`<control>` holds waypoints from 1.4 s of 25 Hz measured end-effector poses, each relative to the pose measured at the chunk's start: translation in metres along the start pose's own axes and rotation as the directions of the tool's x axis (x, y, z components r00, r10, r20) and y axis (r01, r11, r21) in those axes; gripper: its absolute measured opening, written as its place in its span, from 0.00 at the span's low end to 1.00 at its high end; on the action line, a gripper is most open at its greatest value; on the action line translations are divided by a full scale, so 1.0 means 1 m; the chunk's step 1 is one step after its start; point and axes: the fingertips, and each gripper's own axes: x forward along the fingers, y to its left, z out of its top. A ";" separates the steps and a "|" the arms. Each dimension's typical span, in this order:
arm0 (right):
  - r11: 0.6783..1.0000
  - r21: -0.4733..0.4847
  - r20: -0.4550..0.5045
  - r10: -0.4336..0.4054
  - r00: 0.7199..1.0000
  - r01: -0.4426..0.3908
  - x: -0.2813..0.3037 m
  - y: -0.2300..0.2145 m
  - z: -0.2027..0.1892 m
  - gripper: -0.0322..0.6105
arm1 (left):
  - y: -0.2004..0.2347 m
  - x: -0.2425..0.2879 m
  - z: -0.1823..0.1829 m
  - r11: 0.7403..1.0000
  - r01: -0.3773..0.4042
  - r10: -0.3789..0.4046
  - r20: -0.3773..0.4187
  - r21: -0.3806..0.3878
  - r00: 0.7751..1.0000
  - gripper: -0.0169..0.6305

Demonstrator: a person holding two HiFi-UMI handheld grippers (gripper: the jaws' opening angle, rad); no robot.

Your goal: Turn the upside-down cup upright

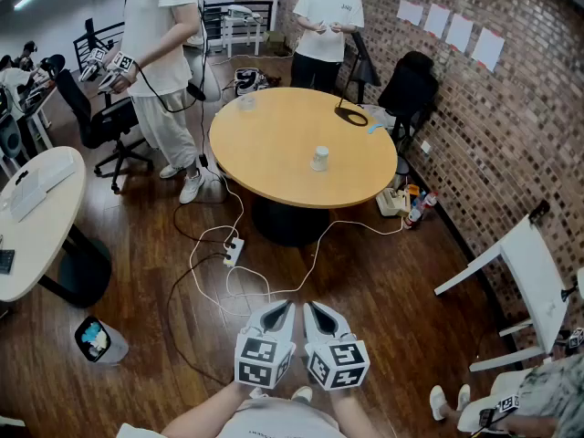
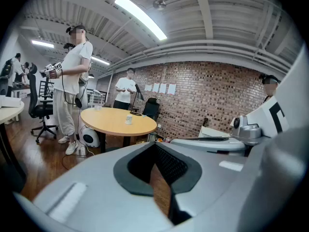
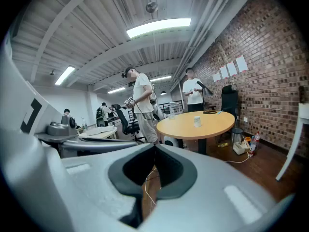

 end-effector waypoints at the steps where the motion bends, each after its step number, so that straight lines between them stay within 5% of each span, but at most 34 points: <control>1: 1.000 -0.008 0.004 -0.004 1.000 0.004 0.005 0.002 0.003 0.05 | 0.006 0.001 0.002 1.000 0.002 -0.002 0.004 0.001 1.000 0.04; 14: 0.995 -0.083 0.030 -0.046 0.998 0.049 0.074 -0.025 0.026 0.05 | 0.054 0.065 0.025 0.999 0.037 -0.037 0.017 -0.016 0.999 0.04; 35: 0.992 -0.080 -0.005 0.098 0.995 -0.098 0.245 -0.240 0.117 0.05 | 0.083 0.335 0.113 0.994 -0.103 0.104 -0.035 0.027 0.994 0.04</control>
